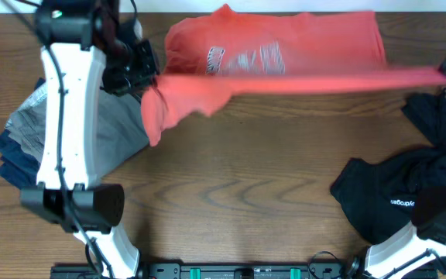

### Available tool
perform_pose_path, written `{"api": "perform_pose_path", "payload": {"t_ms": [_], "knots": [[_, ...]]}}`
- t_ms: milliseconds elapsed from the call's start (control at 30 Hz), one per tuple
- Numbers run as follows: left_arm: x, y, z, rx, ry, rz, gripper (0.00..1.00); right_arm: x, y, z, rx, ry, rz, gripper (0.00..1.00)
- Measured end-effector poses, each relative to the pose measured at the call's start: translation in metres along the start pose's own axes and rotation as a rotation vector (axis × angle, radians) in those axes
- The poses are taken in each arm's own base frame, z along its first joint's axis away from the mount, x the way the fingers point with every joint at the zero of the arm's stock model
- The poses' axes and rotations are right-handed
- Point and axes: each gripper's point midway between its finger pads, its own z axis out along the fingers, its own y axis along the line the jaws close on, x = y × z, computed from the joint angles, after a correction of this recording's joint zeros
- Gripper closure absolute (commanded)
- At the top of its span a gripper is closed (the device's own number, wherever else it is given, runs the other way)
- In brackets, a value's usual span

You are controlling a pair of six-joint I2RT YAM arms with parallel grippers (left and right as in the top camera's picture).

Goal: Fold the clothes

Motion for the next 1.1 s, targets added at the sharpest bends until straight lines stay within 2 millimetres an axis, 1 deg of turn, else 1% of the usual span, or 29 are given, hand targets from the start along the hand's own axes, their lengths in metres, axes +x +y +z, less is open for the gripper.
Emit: {"api": "perform_pose_path", "payload": {"t_ms": [67, 133, 300, 400, 467, 533, 600, 700, 767, 867, 933, 1000, 1100], "knots": [[0.005, 0.006, 0.019, -0.018, 0.067, 0.003, 0.94, 0.021, -0.009, 0.012, 0.056, 0.106, -0.019, 0.99], [0.019, 0.014, 0.039, -0.04, 0.153, 0.002, 0.94, 0.037, -0.017, 0.019, 0.102, 0.186, -0.033, 0.99], [0.063, 0.031, 0.081, -0.1, 0.367, 0.016, 0.94, 0.066, -0.032, 0.03, 0.172, 0.311, -0.053, 0.99], [0.091, 0.04, 0.1, -0.134, 0.482, 0.02, 0.94, 0.085, -0.041, 0.043, 0.206, 0.385, -0.06, 0.99], [0.109, 0.047, 0.112, -0.153, 0.543, 0.019, 0.94, 0.102, -0.047, 0.054, 0.23, 0.446, -0.066, 0.99], [0.123, 0.055, 0.12, -0.163, 0.574, 0.015, 0.94, 0.117, -0.054, 0.066, 0.248, 0.497, -0.065, 0.99], [0.139, 0.063, 0.124, -0.17, 0.593, 0.008, 0.94, 0.131, -0.061, 0.078, 0.261, 0.539, -0.057, 0.99], [0.159, 0.07, 0.121, -0.163, 0.567, 0.009, 0.94, 0.147, -0.072, 0.09, 0.277, 0.589, -0.04, 0.99], [0.167, 0.073, 0.117, -0.151, 0.52, 0.009, 0.94, 0.152, -0.077, 0.093, 0.281, 0.603, -0.03, 0.99], [0.17, 0.072, 0.113, -0.119, 0.417, 0.017, 0.94, 0.15, -0.078, 0.098, 0.268, 0.592, -0.009, 0.99], [0.162, 0.069, 0.113, -0.093, 0.336, 0.03, 0.94, 0.144, -0.075, 0.103, 0.248, 0.563, 0.002, 0.99], [0.147, 0.063, 0.117, -0.065, 0.256, 0.049, 0.94, 0.137, -0.069, 0.109, 0.214, 0.53, 0.01, 0.99], [0.112, 0.051, 0.125, -0.014, 0.11, 0.072, 0.94, 0.123, -0.055, 0.119, 0.143, 0.468, 0.013, 0.99]]}}
